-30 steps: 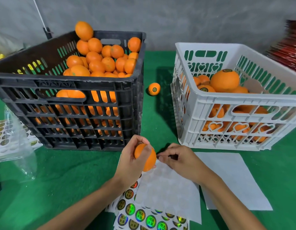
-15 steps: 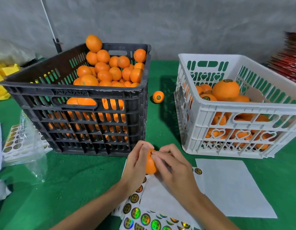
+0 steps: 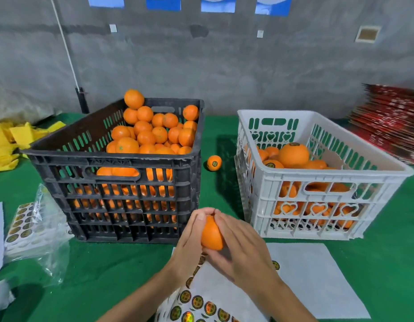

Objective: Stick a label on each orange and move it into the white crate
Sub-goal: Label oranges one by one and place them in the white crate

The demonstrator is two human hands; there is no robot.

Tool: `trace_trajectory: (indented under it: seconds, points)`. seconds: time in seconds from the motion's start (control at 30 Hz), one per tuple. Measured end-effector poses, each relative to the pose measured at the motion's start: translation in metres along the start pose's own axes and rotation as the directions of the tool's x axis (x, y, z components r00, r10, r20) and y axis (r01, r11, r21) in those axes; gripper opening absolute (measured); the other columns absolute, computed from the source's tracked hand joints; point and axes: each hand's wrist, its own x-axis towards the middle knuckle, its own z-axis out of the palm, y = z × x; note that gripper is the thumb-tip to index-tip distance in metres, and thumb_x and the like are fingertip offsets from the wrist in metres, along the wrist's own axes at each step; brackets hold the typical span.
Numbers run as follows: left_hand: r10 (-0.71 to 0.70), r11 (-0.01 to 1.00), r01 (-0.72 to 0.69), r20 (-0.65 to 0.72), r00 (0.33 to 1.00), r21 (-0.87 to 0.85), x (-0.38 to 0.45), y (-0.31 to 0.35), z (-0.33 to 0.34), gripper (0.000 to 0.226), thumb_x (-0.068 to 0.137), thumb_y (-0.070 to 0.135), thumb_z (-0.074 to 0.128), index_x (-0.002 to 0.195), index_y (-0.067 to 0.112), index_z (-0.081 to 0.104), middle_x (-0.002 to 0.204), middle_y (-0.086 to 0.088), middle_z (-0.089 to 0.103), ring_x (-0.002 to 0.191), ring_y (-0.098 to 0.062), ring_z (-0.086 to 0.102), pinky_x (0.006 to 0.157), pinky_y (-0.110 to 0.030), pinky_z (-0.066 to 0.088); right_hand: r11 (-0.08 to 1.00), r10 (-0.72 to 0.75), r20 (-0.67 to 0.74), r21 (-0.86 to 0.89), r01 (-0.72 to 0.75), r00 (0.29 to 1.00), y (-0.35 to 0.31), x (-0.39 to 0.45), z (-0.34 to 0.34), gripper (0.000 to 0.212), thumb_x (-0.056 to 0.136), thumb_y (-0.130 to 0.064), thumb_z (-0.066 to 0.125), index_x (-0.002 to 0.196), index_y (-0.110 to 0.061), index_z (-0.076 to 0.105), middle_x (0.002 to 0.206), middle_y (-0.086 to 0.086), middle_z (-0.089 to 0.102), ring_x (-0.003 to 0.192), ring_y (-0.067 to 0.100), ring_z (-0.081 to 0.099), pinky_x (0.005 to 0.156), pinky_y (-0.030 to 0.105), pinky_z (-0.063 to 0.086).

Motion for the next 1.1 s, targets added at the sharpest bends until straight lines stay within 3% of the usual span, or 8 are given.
trace_trajectory:
  seconds: [0.23, 0.43, 0.6, 0.67, 0.77, 0.87, 1.0, 1.1]
  points:
    - [0.300, 0.950, -0.308, 0.123, 0.946, 0.053, 0.023, 0.073, 0.022, 0.054, 0.100, 0.069, 0.046, 0.147, 0.044, 0.045, 0.153, 0.014, 0.049, 0.142, -0.013, 0.049, 0.114, -0.041, 0.045, 0.995, 0.019, -0.327, -0.084, -0.049, 0.945, 0.051, 0.079, -0.066, 0.068, 0.099, -0.038, 0.069, 0.151, -0.001, 0.045, 0.154, 0.014, 0.049, 0.142, 0.024, 0.048, 0.120, 0.034, 0.036]
    - [0.558, 0.736, -0.591, 0.199, 0.806, 0.329, 0.046, 0.154, 0.025, 0.044, 0.099, 0.062, 0.054, 0.138, 0.043, 0.052, 0.141, 0.016, 0.060, 0.136, -0.007, 0.053, 0.111, -0.026, 0.045, 0.903, 0.314, -0.187, -0.242, -0.354, 0.931, 0.116, 0.150, -0.118, 0.052, 0.107, -0.033, 0.052, 0.153, -0.012, 0.046, 0.160, 0.003, 0.041, 0.151, 0.022, 0.035, 0.121, 0.030, 0.013]
    - [0.688, 0.450, -0.593, 0.164, 0.707, 0.668, 0.082, 0.195, -0.011, 0.015, 0.102, 0.038, 0.057, 0.117, 0.038, 0.060, 0.124, 0.021, 0.064, 0.122, -0.001, 0.058, 0.100, -0.017, 0.042, 0.965, 0.177, -0.159, -0.168, -0.204, 0.971, 0.085, 0.193, -0.101, 0.039, 0.085, -0.024, 0.084, 0.121, -0.011, 0.075, 0.117, 0.005, 0.076, 0.115, 0.027, 0.070, 0.095, 0.038, 0.057]
    - [0.623, 0.376, -0.394, 0.085, 0.777, 0.839, 0.103, 0.204, -0.044, 0.016, 0.101, 0.034, 0.058, 0.116, 0.030, 0.062, 0.118, 0.012, 0.066, 0.114, -0.010, 0.061, 0.095, -0.032, 0.047, 0.979, 0.177, -0.137, -0.073, -0.188, 0.975, 0.058, 0.214, -0.084, 0.039, 0.084, -0.028, 0.085, 0.119, -0.014, 0.076, 0.112, 0.005, 0.078, 0.109, 0.026, 0.072, 0.089, 0.038, 0.059]
    - [0.254, 0.005, 0.088, -0.086, 0.963, 0.996, 0.133, 0.213, -0.110, 0.038, 0.101, 0.046, 0.054, 0.131, 0.023, 0.058, 0.134, -0.006, 0.059, 0.128, -0.031, 0.054, 0.102, -0.045, 0.046, 0.975, 0.214, -0.064, 0.082, -0.208, 0.975, 0.021, 0.250, -0.059, 0.041, 0.093, -0.041, 0.074, 0.129, -0.023, 0.071, 0.121, 0.003, 0.074, 0.115, 0.027, 0.067, 0.091, 0.038, 0.055]
    - [-0.287, -0.262, 0.185, -0.259, 0.922, 0.947, 0.151, 0.216, -0.163, 0.061, 0.098, 0.050, 0.057, 0.149, 0.018, 0.048, 0.151, -0.010, 0.052, 0.134, -0.035, 0.052, 0.108, -0.046, 0.046, 0.934, 0.293, 0.079, 0.189, -0.302, 0.953, -0.012, 0.280, -0.033, 0.039, 0.096, -0.052, 0.063, 0.131, -0.035, 0.066, 0.125, 0.000, 0.071, 0.118, 0.028, 0.063, 0.088, 0.040, 0.053]
    - [-0.483, 0.013, 0.375, -0.322, 0.814, 0.927, 0.166, 0.198, -0.210, 0.088, 0.085, 0.053, 0.077, 0.154, 0.031, 0.028, 0.156, -0.010, 0.040, 0.120, -0.033, 0.060, 0.089, -0.042, 0.058, 0.911, 0.311, 0.331, 0.165, -0.379, 0.891, -0.024, 0.295, -0.006, 0.034, 0.095, -0.050, 0.061, 0.125, -0.034, 0.066, 0.122, 0.003, 0.070, 0.119, 0.032, 0.062, 0.085, 0.043, 0.053]
    - [-0.505, 0.204, 0.456, -0.306, 0.807, 0.866, 0.180, 0.184, -0.220, 0.106, 0.077, 0.056, 0.085, 0.154, 0.039, 0.014, 0.157, -0.015, 0.036, 0.111, -0.035, 0.066, 0.087, -0.049, 0.062, 0.912, 0.303, 0.397, 0.142, -0.384, 0.866, -0.014, 0.293, 0.003, 0.027, 0.095, -0.049, 0.061, 0.081, -0.027, 0.064, 0.088, 0.000, 0.066, 0.102, 0.036, 0.063, 0.071, 0.042, 0.049]
